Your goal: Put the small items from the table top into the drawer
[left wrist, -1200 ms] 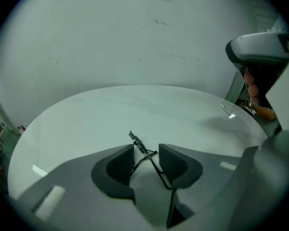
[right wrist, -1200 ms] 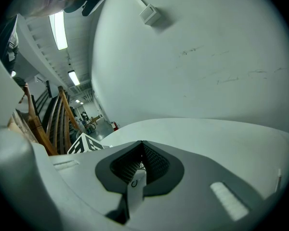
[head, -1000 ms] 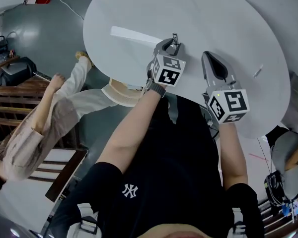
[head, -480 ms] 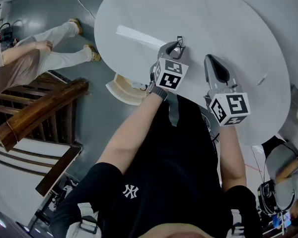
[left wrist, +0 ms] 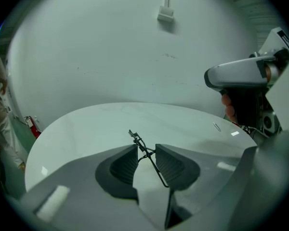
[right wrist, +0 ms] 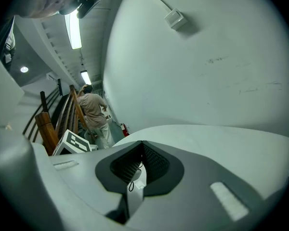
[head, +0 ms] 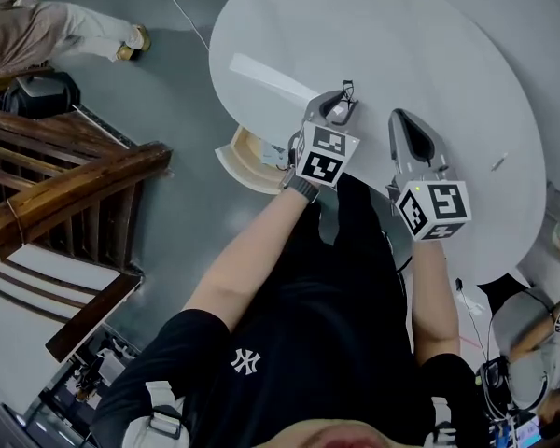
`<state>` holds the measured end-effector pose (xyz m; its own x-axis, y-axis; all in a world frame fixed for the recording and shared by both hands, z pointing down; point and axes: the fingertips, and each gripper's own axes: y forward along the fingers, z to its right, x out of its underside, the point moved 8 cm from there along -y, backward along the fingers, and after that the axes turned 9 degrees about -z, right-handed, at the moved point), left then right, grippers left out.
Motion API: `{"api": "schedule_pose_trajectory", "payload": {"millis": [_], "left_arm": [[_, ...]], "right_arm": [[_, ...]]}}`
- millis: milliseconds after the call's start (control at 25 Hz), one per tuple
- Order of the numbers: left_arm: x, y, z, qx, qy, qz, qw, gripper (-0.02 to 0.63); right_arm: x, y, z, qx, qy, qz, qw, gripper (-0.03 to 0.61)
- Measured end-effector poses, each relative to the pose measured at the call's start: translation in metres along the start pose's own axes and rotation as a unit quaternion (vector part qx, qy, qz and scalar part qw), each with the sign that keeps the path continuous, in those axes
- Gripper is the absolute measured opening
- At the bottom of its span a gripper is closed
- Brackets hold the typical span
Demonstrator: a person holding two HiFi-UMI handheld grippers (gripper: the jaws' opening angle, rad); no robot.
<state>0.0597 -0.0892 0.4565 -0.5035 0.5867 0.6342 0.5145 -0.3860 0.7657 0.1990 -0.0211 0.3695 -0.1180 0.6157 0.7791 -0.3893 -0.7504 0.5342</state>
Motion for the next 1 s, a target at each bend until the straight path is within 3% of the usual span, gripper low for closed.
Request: {"api": "schedule_pose_trajectory", "payload": {"millis": [520, 1000], "left_arm": [[0.042, -0.088, -0.02, -0.018, -0.011, 0.045, 0.9988, 0.121], [0.105, -0.154, -0.045, -0.053, -0.042, 0.053, 0.9963, 0.121]], "right_arm": [[0.004, -0.003, -0.079, -0.021, -0.026, 0.019, 0.999, 0.023], [0.019, 0.006, -0.161, -0.052, -0.056, 0.022, 0.997, 0.023]]}}
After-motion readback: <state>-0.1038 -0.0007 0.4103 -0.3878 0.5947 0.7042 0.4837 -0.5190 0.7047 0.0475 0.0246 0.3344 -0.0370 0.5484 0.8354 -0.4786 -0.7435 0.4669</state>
